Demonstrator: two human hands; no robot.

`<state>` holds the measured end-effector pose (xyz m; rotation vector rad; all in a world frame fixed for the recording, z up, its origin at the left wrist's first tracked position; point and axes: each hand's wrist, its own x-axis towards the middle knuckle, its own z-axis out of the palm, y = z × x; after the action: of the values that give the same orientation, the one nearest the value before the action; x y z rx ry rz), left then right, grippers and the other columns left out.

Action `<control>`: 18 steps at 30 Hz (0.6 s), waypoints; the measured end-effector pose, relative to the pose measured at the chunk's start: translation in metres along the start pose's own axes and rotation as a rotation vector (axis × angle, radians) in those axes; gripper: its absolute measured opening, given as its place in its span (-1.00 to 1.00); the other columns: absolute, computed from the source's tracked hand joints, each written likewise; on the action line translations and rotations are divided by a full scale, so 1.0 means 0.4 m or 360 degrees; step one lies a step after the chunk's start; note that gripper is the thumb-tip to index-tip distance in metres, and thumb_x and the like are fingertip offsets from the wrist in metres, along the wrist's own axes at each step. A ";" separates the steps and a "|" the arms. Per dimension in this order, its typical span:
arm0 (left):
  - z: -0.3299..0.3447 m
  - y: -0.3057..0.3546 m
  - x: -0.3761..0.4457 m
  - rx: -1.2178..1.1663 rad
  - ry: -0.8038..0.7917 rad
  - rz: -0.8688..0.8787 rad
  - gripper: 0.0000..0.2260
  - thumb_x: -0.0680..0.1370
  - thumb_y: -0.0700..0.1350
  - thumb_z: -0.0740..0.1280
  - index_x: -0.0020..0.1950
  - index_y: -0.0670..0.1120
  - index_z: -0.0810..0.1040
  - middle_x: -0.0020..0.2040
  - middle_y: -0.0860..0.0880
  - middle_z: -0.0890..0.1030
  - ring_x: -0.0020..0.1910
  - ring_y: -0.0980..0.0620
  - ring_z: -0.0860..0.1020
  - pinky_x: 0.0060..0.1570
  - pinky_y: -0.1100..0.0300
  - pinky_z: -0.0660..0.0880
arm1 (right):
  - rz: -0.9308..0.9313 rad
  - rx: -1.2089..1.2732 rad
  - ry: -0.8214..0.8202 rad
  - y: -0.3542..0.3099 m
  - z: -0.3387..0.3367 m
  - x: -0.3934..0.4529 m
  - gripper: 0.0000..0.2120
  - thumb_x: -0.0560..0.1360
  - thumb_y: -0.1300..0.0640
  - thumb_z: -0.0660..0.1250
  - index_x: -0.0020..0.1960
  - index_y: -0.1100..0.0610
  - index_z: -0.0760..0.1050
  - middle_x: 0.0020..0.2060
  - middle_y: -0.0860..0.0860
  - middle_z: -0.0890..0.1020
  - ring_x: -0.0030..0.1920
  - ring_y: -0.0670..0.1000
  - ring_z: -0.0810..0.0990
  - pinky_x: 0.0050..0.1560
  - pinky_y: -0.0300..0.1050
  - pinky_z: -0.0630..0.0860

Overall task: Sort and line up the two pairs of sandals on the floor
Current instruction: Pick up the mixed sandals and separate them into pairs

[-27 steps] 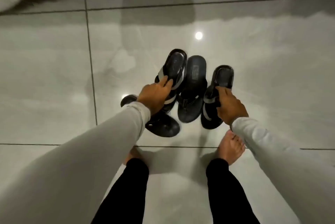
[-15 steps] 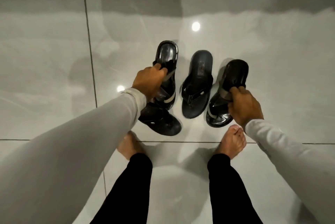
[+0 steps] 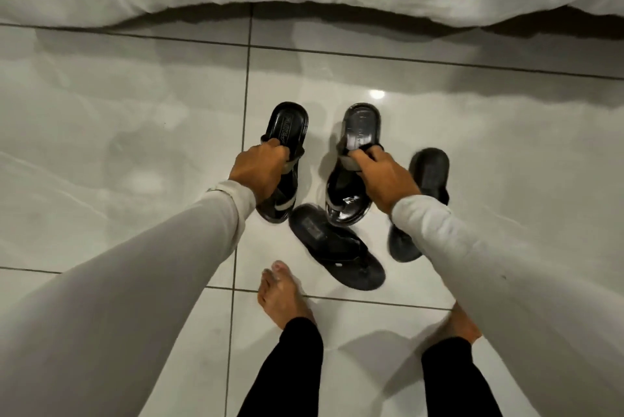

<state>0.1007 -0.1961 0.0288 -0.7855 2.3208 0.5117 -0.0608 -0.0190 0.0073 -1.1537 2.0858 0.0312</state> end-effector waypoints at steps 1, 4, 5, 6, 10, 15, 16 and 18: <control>0.013 -0.013 0.005 -0.0047 0.0005 -0.0033 -0.81 0.64 -0.20 0.25 0.23 -0.18 0.52 0.20 -0.17 0.53 0.06 -0.28 0.61 0.02 -0.16 0.60 | -0.0007 -0.0004 -0.0018 -0.029 0.022 0.027 -0.46 0.59 0.23 0.20 0.53 -0.03 0.19 0.41 0.17 0.34 0.25 0.30 0.49 0.13 0.20 0.57; 0.072 -0.028 -0.009 -0.0267 0.0122 -0.0092 -0.71 0.62 -0.19 0.27 0.35 -0.14 0.42 0.34 -0.15 0.44 0.08 -0.29 0.59 0.05 -0.18 0.60 | 0.0056 0.0056 0.0009 -0.081 0.085 0.063 -0.28 0.56 0.33 0.22 0.59 -0.07 0.03 0.56 0.17 0.18 0.31 0.28 0.48 0.19 0.18 0.56; 0.096 -0.020 -0.031 -0.0333 0.0180 -0.0105 -0.68 0.62 -0.17 0.27 0.38 -0.13 0.39 0.36 -0.15 0.41 0.06 -0.28 0.59 0.04 -0.16 0.61 | 0.0096 0.0077 0.0006 -0.080 0.100 0.052 -0.23 0.53 0.36 0.23 0.60 -0.08 0.01 0.57 0.17 0.16 0.31 0.29 0.48 0.19 0.19 0.54; 0.118 -0.006 -0.057 -0.0389 0.0240 -0.0113 -0.68 0.63 -0.15 0.25 0.38 -0.12 0.38 0.35 -0.15 0.42 0.05 -0.27 0.59 0.02 -0.13 0.61 | 0.0140 0.0092 -0.0007 -0.066 0.109 0.034 -0.22 0.52 0.37 0.23 0.60 -0.07 0.01 0.56 0.17 0.17 0.31 0.30 0.48 0.18 0.20 0.53; 0.230 0.109 -0.171 -0.0600 -0.0012 -0.0182 -0.76 0.63 -0.04 0.26 0.25 -0.12 0.48 0.24 -0.14 0.55 0.12 -0.24 0.60 0.03 -0.09 0.57 | 0.0345 -0.0046 -0.0228 0.077 0.130 -0.093 -0.30 0.49 0.33 0.28 0.54 0.04 0.13 0.44 0.15 0.30 0.25 0.30 0.53 0.11 0.21 0.55; 0.372 0.302 -0.196 -0.0686 -0.0543 -0.0244 -0.54 0.59 0.02 0.35 0.43 -0.12 0.39 0.42 -0.15 0.44 0.35 -0.27 0.50 0.30 -0.15 0.48 | 0.0461 -0.0156 -0.0543 0.260 0.152 -0.183 -0.36 0.48 0.23 0.30 0.52 0.05 0.18 0.43 0.14 0.34 0.24 0.30 0.55 0.23 0.17 0.52; 0.397 0.335 -0.185 -0.0730 -0.0555 -0.0276 -0.51 0.58 0.02 0.37 0.45 -0.12 0.37 0.44 -0.15 0.42 0.36 -0.27 0.48 0.31 -0.15 0.48 | 0.0429 -0.0161 -0.0568 0.282 0.162 -0.182 -0.35 0.48 0.23 0.30 0.52 0.03 0.18 0.44 0.13 0.33 0.26 0.29 0.54 0.25 0.15 0.51; 0.455 0.404 -0.162 -0.0828 -0.0567 -0.0384 -0.47 0.58 0.03 0.37 0.47 -0.14 0.33 0.44 -0.15 0.41 0.37 -0.29 0.47 0.32 -0.15 0.46 | 0.0346 -0.0173 -0.0532 0.323 0.197 -0.180 -0.36 0.47 0.26 0.31 0.50 0.03 0.22 0.41 0.10 0.35 0.22 0.29 0.55 0.21 0.15 0.53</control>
<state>0.1163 0.0470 -0.0352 -1.0932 1.7505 1.0711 -0.0868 0.1377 -0.0461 -0.9071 1.9152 0.4170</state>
